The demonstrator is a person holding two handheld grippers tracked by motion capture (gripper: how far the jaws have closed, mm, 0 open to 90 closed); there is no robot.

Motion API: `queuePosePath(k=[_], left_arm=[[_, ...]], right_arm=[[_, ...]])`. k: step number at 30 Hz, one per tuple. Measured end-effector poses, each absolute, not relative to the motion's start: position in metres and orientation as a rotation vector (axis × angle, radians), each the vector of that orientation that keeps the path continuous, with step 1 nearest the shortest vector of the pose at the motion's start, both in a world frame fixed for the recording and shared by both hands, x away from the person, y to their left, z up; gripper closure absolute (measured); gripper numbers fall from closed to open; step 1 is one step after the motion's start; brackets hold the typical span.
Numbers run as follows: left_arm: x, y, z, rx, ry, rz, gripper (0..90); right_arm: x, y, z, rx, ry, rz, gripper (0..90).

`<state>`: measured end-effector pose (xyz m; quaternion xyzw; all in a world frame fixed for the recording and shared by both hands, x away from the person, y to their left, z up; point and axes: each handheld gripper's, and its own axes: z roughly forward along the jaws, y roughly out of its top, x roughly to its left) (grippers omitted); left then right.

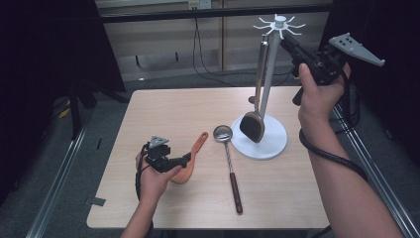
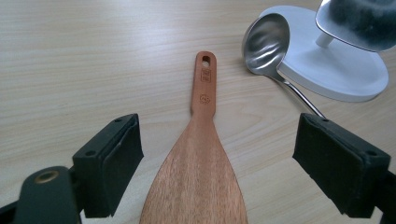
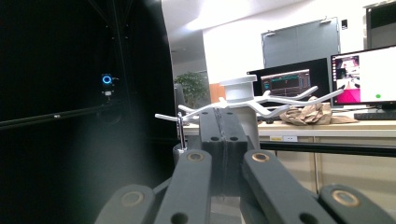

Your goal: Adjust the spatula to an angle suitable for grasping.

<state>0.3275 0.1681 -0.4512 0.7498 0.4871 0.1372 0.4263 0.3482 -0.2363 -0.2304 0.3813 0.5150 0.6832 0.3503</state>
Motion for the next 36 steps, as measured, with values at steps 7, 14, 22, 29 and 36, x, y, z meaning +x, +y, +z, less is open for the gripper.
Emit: queuePosePath(k=[7, 14, 22, 29, 36], left_arm=[[0.328, 0.168, -0.451, 1.885, 1.211, 0.334, 15.0], [0.327, 0.167, -0.452, 1.886, 1.214, 0.338, 15.0], [0.326, 0.167, -0.450, 1.888, 1.212, 0.343, 15.0], [0.326, 0.165, -0.450, 1.895, 1.206, 0.345, 15.0], [0.325, 0.163, -0.452, 1.905, 1.198, 0.336, 15.0]], right_arm=[[0.348, -0.235, -0.230, 0.974, 1.345, 1.771, 90.0], [0.345, -0.236, -0.234, 0.983, 1.333, 1.769, 90.0], [0.330, -0.233, -0.256, 0.981, 1.373, 1.776, 79.7], [0.313, -0.222, -0.291, 0.997, 1.473, 1.747, 63.9], [0.301, -0.210, -0.326, 1.043, 1.574, 1.714, 48.8]])
